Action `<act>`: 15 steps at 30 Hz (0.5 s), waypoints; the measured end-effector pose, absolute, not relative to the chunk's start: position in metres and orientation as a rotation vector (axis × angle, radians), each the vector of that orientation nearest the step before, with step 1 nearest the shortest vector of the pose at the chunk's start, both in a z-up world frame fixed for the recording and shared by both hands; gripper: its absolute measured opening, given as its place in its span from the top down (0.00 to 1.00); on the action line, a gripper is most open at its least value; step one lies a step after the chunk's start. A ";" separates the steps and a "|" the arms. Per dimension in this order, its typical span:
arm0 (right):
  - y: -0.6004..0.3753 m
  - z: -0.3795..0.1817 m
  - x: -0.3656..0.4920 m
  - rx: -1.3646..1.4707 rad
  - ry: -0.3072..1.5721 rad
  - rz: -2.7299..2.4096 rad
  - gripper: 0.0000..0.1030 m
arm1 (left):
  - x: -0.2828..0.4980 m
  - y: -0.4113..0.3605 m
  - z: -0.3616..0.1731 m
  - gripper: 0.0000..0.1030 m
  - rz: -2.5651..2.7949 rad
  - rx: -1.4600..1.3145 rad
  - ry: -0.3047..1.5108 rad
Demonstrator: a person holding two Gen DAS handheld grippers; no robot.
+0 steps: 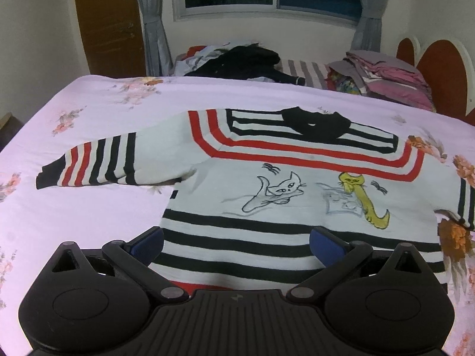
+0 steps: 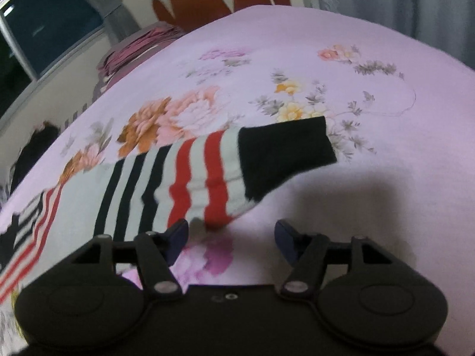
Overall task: Fold small clothes
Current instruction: 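Move the right gripper to the black sleeve cuff and grasp it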
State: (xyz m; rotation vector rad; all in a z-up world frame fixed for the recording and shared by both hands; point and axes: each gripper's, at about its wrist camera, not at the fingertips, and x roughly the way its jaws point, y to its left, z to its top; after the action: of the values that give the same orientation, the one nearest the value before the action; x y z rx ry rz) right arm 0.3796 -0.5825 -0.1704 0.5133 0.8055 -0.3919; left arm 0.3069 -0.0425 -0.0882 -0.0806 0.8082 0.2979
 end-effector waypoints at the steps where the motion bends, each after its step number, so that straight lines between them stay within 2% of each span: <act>1: -0.586 -0.172 0.383 0.524 0.798 -0.399 0.38 | 0.308 -0.042 -0.089 0.00 0.299 -0.080 0.811; 3: -0.591 -0.172 0.390 0.533 0.784 -0.421 0.41 | 0.310 -0.041 -0.089 0.00 0.296 -0.073 0.818; 4: -0.593 -0.171 0.393 0.537 0.777 -0.433 0.45 | 0.311 -0.040 -0.090 0.00 0.295 -0.070 0.821; 5: -0.594 -0.170 0.396 0.534 0.770 -0.446 0.54 | 0.312 -0.040 -0.089 0.00 0.292 -0.067 0.819; 9: -0.596 -0.169 0.404 0.511 0.767 -0.491 0.74 | 0.313 -0.037 -0.087 0.00 0.278 -0.045 0.798; 10: -0.595 -0.167 0.404 0.505 0.763 -0.490 0.84 | 0.314 -0.036 -0.086 0.00 0.272 -0.040 0.792; 15: -0.587 -0.154 0.402 0.464 0.718 -0.492 0.90 | 0.322 -0.023 -0.085 0.00 0.238 -0.080 0.803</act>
State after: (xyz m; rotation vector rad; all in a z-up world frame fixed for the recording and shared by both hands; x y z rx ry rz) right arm 0.4020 -0.5866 -0.1538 0.4640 0.7180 -0.4915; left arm 0.3220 -0.0234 -0.0850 -0.0802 0.8026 0.2378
